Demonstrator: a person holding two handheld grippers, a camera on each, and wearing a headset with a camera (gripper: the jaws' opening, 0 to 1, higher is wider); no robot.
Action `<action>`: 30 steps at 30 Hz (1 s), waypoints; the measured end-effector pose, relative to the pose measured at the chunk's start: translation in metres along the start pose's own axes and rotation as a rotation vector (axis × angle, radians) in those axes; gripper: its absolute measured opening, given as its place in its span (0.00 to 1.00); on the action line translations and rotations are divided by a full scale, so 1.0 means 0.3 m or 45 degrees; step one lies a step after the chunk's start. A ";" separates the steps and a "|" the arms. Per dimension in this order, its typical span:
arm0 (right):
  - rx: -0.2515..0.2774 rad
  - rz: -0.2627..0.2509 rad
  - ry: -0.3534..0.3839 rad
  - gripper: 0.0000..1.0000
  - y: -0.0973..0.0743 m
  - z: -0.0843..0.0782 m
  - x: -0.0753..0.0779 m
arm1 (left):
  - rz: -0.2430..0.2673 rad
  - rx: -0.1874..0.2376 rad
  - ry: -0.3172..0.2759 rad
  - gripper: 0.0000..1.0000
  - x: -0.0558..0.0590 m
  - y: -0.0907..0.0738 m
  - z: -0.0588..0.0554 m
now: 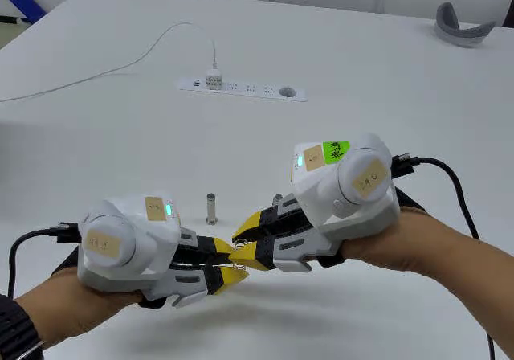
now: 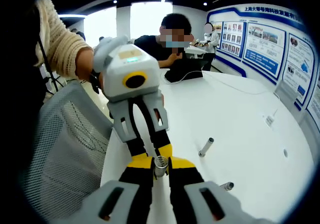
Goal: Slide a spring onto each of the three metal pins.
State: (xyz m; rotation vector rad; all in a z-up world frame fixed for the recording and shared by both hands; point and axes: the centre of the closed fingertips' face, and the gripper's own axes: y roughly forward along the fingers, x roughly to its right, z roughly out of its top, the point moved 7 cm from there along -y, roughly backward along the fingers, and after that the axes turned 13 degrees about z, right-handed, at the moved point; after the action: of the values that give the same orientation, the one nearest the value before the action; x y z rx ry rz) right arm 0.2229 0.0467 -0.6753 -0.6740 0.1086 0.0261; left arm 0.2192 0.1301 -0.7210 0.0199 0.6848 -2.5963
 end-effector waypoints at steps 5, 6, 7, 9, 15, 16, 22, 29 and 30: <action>0.012 -0.008 0.011 0.13 -0.004 -0.001 0.005 | 0.004 0.000 -0.011 0.09 -0.003 0.001 -0.003; 0.013 -0.009 0.013 0.13 -0.004 -0.002 0.005 | 0.006 0.003 -0.018 0.09 -0.004 0.001 -0.002; 0.013 -0.010 0.015 0.13 -0.004 -0.002 0.006 | 0.006 0.007 -0.027 0.09 -0.005 0.000 -0.001; 0.016 -0.012 0.016 0.12 -0.005 -0.002 0.007 | 0.009 0.012 -0.033 0.09 -0.008 0.000 0.002; 0.041 -0.006 0.042 0.12 -0.007 0.001 0.011 | 0.017 0.020 -0.020 0.10 -0.010 0.003 0.005; 0.045 -0.005 0.045 0.12 -0.006 0.002 0.010 | 0.020 0.023 -0.017 0.10 -0.010 0.003 0.006; 0.065 -0.017 0.062 0.12 -0.009 0.006 0.019 | 0.047 0.030 0.002 0.11 -0.017 0.000 0.009; 0.069 -0.028 0.064 0.12 -0.009 0.008 0.023 | 0.068 0.025 -0.004 0.19 -0.022 -0.006 0.006; 0.069 -0.028 0.064 0.12 -0.009 0.008 0.022 | 0.070 0.025 -0.006 0.20 -0.022 -0.008 0.005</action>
State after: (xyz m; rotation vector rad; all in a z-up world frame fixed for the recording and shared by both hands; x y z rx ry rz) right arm 0.2299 0.0459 -0.6724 -0.6214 0.1498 -0.0149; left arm 0.2244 0.1340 -0.7177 0.0387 0.6479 -2.5497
